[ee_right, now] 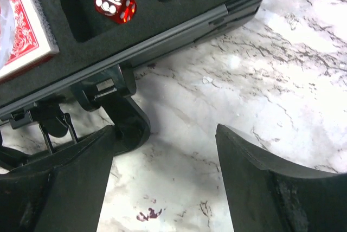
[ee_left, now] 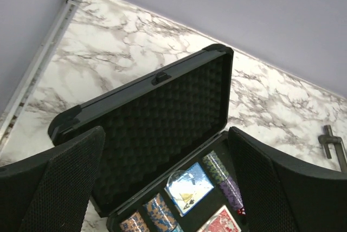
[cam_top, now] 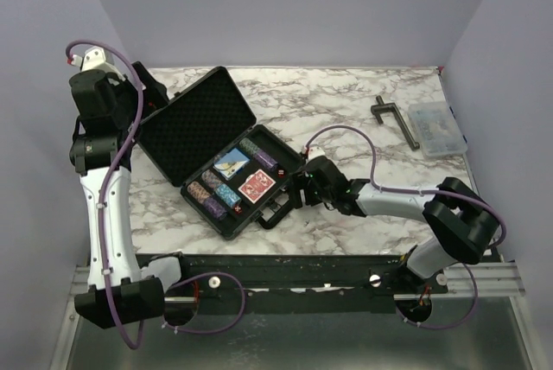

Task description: Pack up texas hold em set

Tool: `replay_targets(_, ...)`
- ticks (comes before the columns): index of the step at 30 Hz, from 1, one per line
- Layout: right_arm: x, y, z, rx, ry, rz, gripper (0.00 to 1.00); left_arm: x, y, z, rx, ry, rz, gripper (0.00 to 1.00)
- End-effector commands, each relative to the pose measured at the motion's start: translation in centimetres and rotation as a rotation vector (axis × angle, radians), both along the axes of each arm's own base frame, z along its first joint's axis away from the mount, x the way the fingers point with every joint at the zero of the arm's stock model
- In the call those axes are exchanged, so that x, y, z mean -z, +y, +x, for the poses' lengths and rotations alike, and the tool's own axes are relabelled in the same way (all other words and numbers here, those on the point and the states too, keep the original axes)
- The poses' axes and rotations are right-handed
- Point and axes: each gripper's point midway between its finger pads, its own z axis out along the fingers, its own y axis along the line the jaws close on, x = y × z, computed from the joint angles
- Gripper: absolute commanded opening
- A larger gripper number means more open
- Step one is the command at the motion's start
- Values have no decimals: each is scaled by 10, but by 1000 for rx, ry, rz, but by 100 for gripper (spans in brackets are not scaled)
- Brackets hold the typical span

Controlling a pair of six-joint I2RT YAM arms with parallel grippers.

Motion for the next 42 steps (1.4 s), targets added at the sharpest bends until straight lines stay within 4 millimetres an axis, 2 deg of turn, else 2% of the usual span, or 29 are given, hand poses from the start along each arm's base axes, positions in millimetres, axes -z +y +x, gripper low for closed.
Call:
replay_targets(1,1,-18,-10,27,37,-57,76,-5,-13,21,81,-6,-75,94)
replay_targets(6,-14,-21,-14,43,29,-17,77,-3,0,45,50,19,-74,92)
replay_targets(13,-34,-20,-26,19,25,54,76,13,13,77,28,76,-101,86)
replay_targets(22,-48,-19,-40,-23,24,129,75,33,49,101,-37,139,-105,81)
replay_targets(30,-47,-17,-45,-45,43,141,74,73,64,121,-51,240,-127,69)
replay_targets(37,-49,-14,-47,-57,47,164,72,121,66,127,-54,342,-160,62)
replay_targets(42,-46,-13,-47,-57,53,158,71,136,69,128,-53,369,-144,59)
